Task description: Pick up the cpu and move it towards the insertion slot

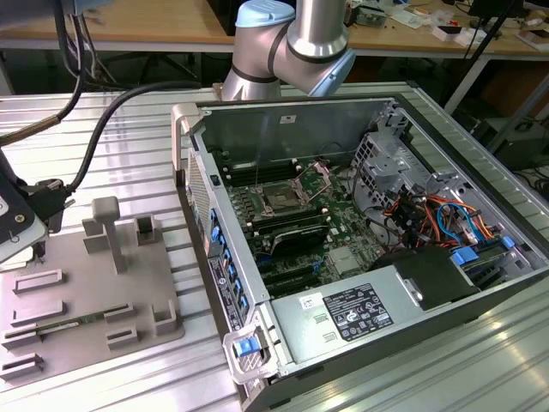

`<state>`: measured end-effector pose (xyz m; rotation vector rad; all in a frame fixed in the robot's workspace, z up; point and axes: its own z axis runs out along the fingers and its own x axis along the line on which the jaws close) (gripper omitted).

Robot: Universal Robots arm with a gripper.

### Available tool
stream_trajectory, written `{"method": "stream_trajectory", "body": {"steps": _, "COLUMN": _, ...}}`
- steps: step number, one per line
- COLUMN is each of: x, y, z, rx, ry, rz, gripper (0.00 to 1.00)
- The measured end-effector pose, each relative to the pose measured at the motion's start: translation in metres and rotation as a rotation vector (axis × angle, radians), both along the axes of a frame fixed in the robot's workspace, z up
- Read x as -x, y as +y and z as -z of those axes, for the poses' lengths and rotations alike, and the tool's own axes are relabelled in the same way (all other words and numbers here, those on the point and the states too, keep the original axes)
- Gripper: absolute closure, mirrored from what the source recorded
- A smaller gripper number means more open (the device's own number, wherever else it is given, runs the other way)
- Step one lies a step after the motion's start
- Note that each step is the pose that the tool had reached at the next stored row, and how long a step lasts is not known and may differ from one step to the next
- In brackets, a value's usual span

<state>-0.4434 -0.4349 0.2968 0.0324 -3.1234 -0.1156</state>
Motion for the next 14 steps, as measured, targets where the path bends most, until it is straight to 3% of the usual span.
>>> {"method": "stream_trajectory", "body": {"steps": 14, "x": 0.0, "y": 0.0, "z": -0.0148, "rx": 0.0, "ry": 0.0, "rz": 0.0, "gripper": 0.45}}
